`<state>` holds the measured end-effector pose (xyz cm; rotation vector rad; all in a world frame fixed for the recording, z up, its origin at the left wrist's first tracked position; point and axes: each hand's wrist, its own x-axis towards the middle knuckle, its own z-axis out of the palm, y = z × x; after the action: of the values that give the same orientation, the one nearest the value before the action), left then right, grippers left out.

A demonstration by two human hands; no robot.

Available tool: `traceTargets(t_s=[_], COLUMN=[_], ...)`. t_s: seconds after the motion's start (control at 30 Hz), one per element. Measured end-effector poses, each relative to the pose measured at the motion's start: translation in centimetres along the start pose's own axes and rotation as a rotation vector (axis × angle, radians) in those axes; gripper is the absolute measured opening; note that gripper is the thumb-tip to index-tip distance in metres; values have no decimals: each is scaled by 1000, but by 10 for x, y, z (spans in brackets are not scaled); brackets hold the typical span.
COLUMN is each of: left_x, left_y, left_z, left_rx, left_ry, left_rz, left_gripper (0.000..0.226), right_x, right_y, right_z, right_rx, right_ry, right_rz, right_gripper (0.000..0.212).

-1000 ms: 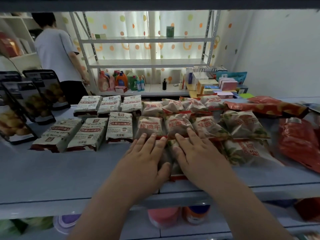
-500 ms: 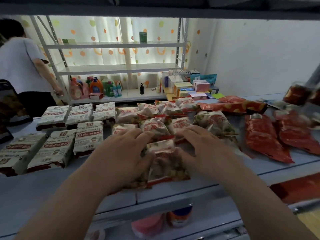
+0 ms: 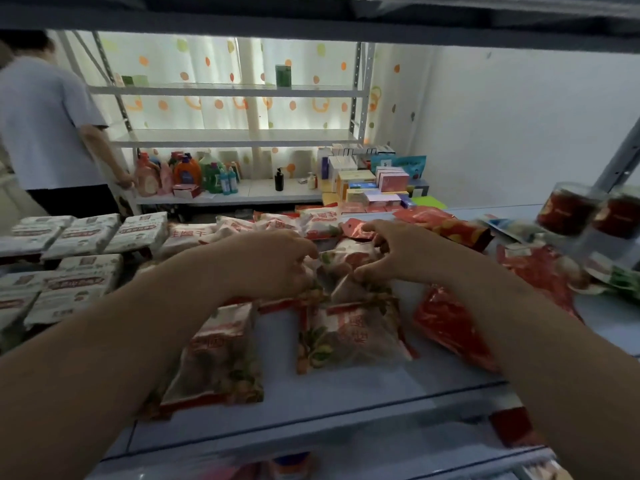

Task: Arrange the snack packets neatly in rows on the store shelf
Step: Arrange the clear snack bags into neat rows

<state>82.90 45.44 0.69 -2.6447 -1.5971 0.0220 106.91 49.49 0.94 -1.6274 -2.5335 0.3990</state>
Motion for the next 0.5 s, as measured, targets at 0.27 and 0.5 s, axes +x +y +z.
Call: traceTargets(t_s=[0.27, 0.5], left_x=[47, 97], left_y=[18, 52], left_z=[-1, -1], left_rx=[-5, 30], left_ry=[-110, -185], left_rz=[-149, -295], left_gripper=[44, 62], right_x=[7, 21], right_y=[51, 82], right_z=[-32, -48], right_rx=[323, 536], right_ry=[119, 238], right_rz=[13, 31], right_gripper=[50, 48])
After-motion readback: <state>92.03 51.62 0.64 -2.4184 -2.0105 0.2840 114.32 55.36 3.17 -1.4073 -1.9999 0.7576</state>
